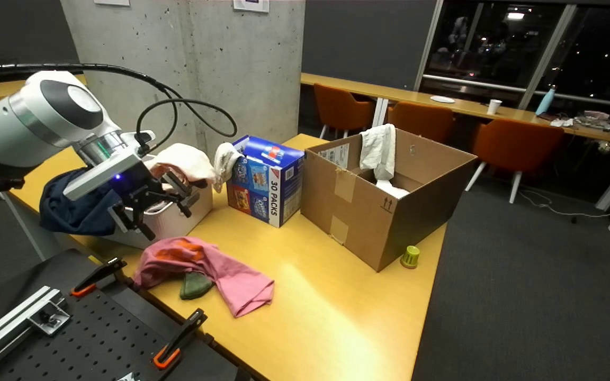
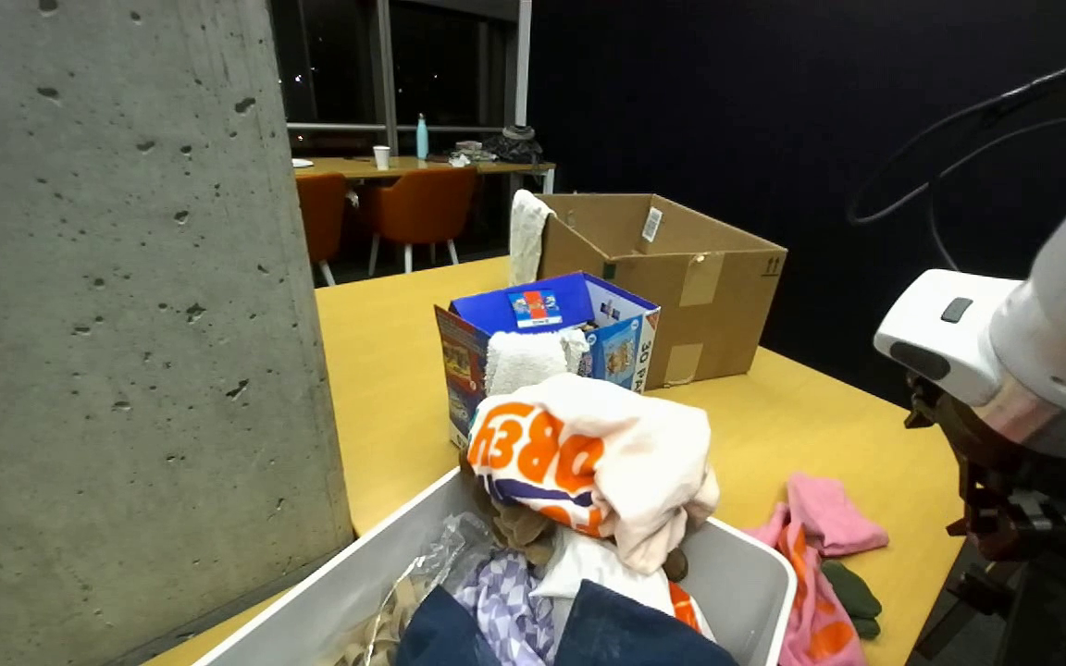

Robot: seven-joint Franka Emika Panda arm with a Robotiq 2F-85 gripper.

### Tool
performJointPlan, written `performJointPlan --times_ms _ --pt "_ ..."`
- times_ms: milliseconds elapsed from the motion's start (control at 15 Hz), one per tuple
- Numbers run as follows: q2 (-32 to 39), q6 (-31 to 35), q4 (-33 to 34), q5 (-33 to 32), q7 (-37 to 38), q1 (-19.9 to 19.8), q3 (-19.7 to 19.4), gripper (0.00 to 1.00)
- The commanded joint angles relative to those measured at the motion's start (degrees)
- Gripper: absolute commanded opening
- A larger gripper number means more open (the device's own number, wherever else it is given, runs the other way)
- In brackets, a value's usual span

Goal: Put the shirts over the stuffed toys and put them into the laundry basket

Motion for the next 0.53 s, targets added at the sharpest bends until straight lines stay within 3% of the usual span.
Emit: performJointPlan --times_ms 0,200,467 --pt "-1.4 11.6 -4.8 -10.6 -3.0 1.1 -6.6 1.0" --pt "-1.7 17.8 -4.9 -14.5 -8.0 -3.3 -6.4 1.0" --pt "-2.0 21.0 -4.2 -12.7 -15.6 -10.0 0.9 1.0"
